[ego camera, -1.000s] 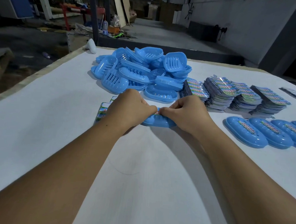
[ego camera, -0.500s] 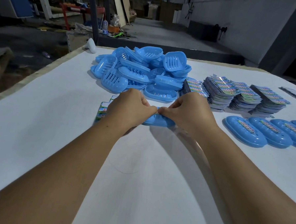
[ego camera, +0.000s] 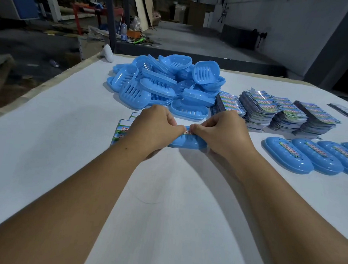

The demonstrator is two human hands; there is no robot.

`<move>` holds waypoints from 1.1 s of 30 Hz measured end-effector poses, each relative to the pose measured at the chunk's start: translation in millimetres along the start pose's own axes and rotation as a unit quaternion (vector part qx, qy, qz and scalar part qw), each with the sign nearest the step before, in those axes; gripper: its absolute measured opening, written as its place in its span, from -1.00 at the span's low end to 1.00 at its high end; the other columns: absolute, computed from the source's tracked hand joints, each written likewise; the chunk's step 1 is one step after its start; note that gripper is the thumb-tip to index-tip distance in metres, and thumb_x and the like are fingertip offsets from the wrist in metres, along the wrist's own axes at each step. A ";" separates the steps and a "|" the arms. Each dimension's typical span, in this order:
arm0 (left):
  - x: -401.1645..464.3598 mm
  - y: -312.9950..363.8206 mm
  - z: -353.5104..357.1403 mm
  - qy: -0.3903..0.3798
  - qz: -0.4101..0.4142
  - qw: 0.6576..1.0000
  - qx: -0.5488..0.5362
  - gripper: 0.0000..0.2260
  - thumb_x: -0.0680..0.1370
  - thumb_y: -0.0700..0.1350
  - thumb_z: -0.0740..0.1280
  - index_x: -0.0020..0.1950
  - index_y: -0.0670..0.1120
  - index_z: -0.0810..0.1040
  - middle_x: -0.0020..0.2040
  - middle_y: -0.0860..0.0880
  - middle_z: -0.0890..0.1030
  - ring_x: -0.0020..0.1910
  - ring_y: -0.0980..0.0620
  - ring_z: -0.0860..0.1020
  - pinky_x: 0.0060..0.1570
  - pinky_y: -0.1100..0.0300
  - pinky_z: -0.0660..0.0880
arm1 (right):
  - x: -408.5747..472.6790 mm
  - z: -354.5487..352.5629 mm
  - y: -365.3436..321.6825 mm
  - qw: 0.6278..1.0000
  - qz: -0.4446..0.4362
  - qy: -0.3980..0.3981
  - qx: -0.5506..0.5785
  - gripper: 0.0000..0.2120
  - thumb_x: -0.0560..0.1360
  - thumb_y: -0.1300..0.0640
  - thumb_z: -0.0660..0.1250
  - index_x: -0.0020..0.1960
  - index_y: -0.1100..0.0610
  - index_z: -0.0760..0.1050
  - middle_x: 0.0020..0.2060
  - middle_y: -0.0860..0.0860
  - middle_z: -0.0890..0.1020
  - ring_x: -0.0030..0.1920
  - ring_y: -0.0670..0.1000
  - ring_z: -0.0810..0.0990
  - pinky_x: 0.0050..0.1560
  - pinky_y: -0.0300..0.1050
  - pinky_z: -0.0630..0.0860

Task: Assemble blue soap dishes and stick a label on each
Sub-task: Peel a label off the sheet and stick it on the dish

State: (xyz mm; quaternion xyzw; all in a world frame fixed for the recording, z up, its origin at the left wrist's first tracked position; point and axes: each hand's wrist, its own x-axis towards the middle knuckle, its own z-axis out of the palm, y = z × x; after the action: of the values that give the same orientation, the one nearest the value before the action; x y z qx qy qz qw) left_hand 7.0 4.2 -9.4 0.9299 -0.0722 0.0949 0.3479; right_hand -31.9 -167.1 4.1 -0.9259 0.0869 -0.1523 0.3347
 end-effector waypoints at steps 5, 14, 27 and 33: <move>1.4 -2.3 -0.9 0.001 -0.008 1.000 -0.007 -0.69 0.37 0.22 0.50 -0.15 0.09 0.45 -0.18 0.17 0.51 -0.20 0.22 0.50 -0.33 0.19 0.36 | 0.1 0.9 0.1 1.000 0.002 0.001 -0.003 -0.68 0.38 -0.14 0.54 -0.36 0.09 0.66 -0.52 0.02 0.62 -0.47 0.03 0.56 -0.34 -0.09 0.52; 1.8 -3.1 -0.5 0.004 -0.014 1.000 -0.010 -0.73 0.39 0.18 0.49 -0.14 0.09 0.47 -0.19 0.17 0.52 -0.19 0.19 0.53 -0.29 0.18 0.41 | 0.9 3.3 3.2 1.000 -0.017 0.006 -0.002 -0.69 0.41 -0.13 0.51 -0.33 0.09 0.63 -0.51 -0.02 0.60 -0.43 -0.03 0.56 -0.35 -0.10 0.47; 2.5 0.3 -8.7 0.054 -0.017 0.995 -0.081 -0.94 0.53 0.02 0.34 -0.07 0.09 0.49 -0.16 0.11 0.56 -0.18 0.14 0.54 -0.22 0.11 0.44 | -9.3 5.4 4.8 0.972 -0.168 -0.159 -0.032 -0.30 0.36 -0.14 0.56 0.45 -0.07 0.43 0.29 -0.17 0.57 0.22 -0.21 0.53 0.20 -0.33 0.41; 2.2 0.8 -8.0 0.089 0.006 0.992 -0.088 -0.91 0.50 0.04 0.35 -0.10 0.11 0.46 -0.22 0.07 0.58 -0.20 0.00 0.57 -0.19 0.05 0.52 | -15.1 -14.5 6.4 0.981 -0.118 -0.092 -0.123 -0.24 0.30 -0.38 0.38 0.44 -0.15 0.35 0.23 -0.06 0.55 0.25 0.06 0.47 0.30 -0.01 0.40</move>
State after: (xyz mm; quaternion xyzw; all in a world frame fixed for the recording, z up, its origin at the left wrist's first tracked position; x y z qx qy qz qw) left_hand 8.0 8.8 -2.5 0.8831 -0.0543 0.1730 0.4327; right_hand -51.4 -176.7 7.1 -0.9738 -0.0365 -0.0927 0.2044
